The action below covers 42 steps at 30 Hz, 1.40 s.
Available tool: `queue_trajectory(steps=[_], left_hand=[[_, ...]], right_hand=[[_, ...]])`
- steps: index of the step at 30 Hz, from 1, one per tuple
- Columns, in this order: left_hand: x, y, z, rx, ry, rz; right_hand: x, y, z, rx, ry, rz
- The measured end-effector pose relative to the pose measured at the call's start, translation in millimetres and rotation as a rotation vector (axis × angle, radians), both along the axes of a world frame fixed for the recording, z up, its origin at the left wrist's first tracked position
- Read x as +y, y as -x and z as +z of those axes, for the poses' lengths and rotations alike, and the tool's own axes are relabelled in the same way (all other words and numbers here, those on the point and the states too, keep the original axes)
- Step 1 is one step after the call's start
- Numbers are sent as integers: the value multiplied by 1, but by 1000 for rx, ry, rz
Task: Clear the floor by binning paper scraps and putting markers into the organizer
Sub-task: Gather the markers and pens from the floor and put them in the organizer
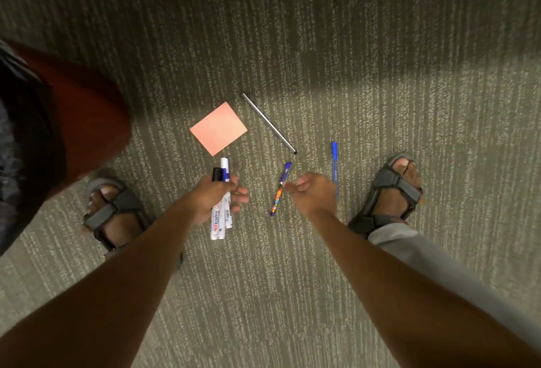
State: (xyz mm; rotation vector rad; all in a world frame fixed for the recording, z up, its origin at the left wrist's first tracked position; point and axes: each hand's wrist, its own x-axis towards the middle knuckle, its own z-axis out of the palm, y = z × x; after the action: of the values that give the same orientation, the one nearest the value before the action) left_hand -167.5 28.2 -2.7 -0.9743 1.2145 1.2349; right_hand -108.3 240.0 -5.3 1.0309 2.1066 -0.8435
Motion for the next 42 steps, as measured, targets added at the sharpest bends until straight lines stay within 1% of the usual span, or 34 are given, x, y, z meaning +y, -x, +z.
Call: queue_trajectory(steps=[3,6,8,10,13,16,18,20,23,25,28,32,33,36,39,42], left_hand=[[-5,6,-8,1,-45,-69],[-15,16,-10,-27,-62,-101],[-20,21,-7,-25,-47,-102],[-20,22,-3,9,27,-109],[-10,12,3,38,99,-83],[11,-3,8,55,136,-52],[23,-11,9,106,194,-40],[33,-15,10,133,203,-9],[44,-14,13,131,136,23],[50,-8,17,123,86,34],[58,4,27,110,26,40],[65,22,47,135,-51,34],[66,27,54,142,-75,41],[77,43,95,144,-166,137],[99,62,165,202,-264,165],[127,79,254,275,-339,166]], right_hand=[[-17,2,-24,-42,-32,-1],[-23,-1,-31,-25,-50,37],[-16,-6,-22,26,-21,36],[0,-10,-9,127,-38,0],[35,-9,5,225,-145,-75],[68,2,1,275,-250,-21],[80,12,-8,235,-267,33],[83,16,-17,182,-262,107],[78,17,-21,156,-303,220],[75,18,-20,103,-325,279],[76,18,-22,22,-268,298],[90,26,-8,31,-86,185],[92,28,1,44,-42,106],[99,32,44,76,150,-244],[109,46,122,156,416,-517],[127,71,227,273,521,-683]])
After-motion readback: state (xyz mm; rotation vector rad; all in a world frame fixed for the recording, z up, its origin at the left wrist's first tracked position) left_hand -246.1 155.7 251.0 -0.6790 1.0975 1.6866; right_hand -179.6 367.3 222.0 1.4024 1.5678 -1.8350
